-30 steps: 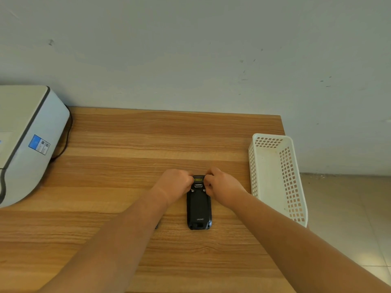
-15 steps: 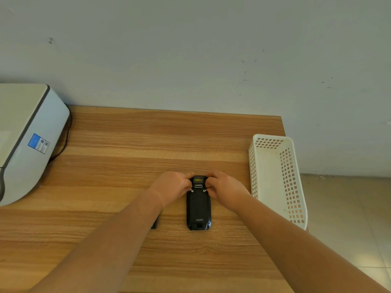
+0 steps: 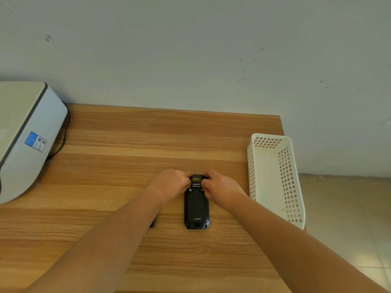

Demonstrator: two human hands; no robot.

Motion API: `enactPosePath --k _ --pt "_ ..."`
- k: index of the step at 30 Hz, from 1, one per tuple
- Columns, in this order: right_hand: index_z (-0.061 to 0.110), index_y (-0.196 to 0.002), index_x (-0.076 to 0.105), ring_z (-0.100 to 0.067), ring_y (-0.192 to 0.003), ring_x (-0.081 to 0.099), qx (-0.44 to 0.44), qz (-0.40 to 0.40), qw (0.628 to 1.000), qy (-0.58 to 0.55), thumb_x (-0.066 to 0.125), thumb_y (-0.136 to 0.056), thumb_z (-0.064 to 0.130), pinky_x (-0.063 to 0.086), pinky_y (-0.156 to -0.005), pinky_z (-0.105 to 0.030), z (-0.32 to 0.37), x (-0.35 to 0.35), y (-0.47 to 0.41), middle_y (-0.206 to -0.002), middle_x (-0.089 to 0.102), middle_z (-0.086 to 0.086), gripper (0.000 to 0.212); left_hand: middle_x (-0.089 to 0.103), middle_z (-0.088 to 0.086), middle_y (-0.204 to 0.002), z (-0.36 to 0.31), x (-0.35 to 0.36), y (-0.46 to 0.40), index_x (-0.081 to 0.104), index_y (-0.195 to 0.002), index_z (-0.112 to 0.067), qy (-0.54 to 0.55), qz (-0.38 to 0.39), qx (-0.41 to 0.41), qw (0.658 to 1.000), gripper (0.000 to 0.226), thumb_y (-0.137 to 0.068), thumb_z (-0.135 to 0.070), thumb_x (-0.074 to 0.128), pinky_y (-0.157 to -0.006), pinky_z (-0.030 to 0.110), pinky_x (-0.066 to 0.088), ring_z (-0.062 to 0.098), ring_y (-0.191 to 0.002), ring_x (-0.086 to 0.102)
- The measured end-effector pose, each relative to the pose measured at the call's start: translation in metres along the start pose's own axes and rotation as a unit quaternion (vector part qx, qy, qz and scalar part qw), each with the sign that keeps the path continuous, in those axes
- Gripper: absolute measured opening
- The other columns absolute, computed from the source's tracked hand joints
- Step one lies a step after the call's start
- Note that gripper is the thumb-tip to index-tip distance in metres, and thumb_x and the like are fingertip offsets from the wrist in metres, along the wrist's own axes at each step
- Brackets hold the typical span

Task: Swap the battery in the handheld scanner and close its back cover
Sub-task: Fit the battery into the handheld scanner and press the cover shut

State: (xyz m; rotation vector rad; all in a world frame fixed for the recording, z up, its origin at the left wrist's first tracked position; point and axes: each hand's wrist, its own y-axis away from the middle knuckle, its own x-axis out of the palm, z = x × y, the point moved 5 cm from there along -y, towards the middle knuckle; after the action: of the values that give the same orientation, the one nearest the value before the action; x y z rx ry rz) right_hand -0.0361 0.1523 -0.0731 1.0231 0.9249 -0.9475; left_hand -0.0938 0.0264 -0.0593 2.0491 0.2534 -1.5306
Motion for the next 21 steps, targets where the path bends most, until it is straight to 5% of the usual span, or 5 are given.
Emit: enactPosePath --k 11,21 --pt "0.009 -0.111 0.064 -0.026 -0.089 0.061 0.017 -0.035 0.999 -0.028 0.049 -0.099 0.024 0.054 -0.071 -0.036 -0.005 -0.001 -0.005 -0.116 0.057 -0.008 0.025 0.063 0.004 -0.128 0.001 0.004 -0.001 0.069 -0.111 -0.012 0.022 -0.021 -0.019 0.999 0.027 -0.099 -0.022 0.046 -0.089 0.038 0.051 0.022 -0.105 0.063" --pt "0.014 -0.115 0.067 -0.024 -0.109 0.060 0.029 -0.002 0.996 -0.079 0.050 -0.099 0.026 0.052 -0.090 -0.038 -0.011 -0.002 0.006 -0.141 0.049 -0.002 0.026 0.051 -0.003 -0.144 0.002 -0.002 0.002 0.063 -0.124 -0.018 0.034 -0.007 -0.025 0.999 0.030 -0.100 -0.024 0.048 -0.099 0.032 0.044 0.018 -0.120 0.056"
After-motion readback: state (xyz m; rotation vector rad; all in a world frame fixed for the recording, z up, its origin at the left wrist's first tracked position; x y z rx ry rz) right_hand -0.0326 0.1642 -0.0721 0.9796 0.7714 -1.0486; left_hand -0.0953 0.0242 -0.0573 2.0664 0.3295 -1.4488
